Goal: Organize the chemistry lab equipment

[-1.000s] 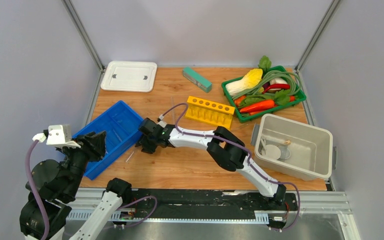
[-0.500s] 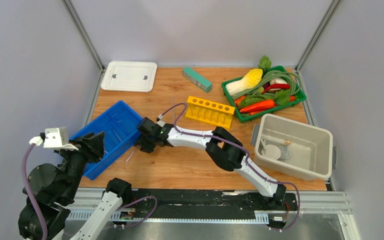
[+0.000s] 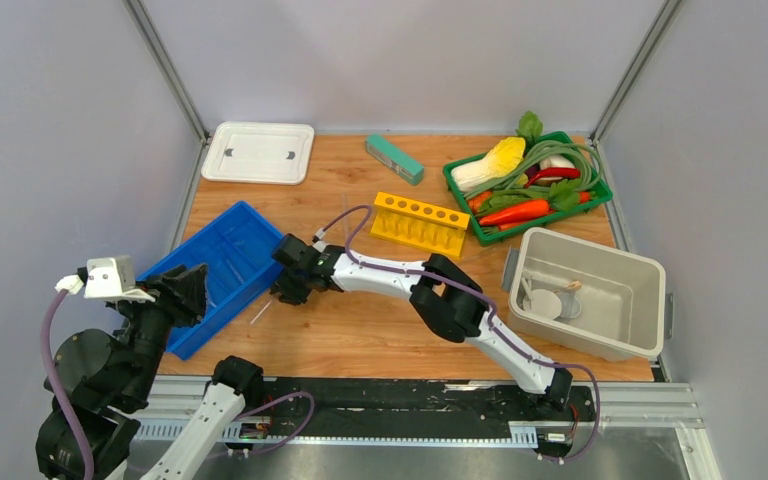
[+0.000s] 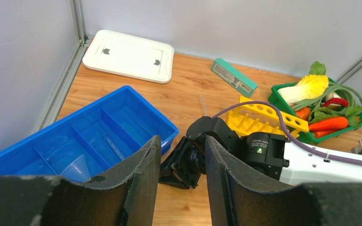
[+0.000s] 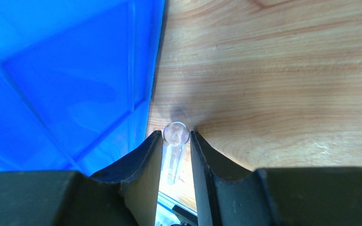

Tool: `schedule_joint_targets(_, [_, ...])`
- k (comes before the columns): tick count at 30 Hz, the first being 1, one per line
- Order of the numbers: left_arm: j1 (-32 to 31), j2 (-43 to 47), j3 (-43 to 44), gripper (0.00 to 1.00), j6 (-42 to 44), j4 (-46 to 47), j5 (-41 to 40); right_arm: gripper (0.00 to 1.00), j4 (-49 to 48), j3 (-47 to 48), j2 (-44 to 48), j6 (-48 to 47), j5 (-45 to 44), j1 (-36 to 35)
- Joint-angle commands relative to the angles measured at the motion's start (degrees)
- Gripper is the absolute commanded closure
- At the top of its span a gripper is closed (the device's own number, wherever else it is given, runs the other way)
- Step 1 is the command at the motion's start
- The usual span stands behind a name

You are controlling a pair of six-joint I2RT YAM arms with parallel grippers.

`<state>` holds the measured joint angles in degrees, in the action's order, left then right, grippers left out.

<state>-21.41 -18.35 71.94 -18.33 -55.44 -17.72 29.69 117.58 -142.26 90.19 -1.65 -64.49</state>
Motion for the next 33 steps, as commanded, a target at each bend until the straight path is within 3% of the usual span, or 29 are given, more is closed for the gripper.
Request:
schedule_joint_targets(1, [-0.30, -0.37, -0.14, 0.53, 0.31, 1.91, -0.48, 0.67, 3.09, -1.20, -1.01, -0.37, -0.63, -0.38])
schedule_joint_targets(10, [-0.30, -0.55, -0.22, 0.53, 0.48, 1.39, -0.48, 0.69, 2.21, -11.21, 7.68, -3.53, -6.35, 0.94])
schedule_joint_targets(24, [-0.30, -0.72, -3.91, 0.53, -0.30, 3.58, 1.98, 0.64, -1.83, -47.69, 34.22, -2.04, -13.90, 7.80])
schedule_joint_targets(29, [-0.30, -0.99, -6.54, 0.53, -0.40, 4.81, 2.95, 0.63, -1.39, -52.10, 39.77, -4.05, -17.07, 8.41])
schedule_joint_targets(33, [-0.30, -1.60, -9.62, 0.53, 0.49, 4.82, 5.32, 0.62, -1.49, -50.70, 41.18, -14.94, -18.91, 8.68])
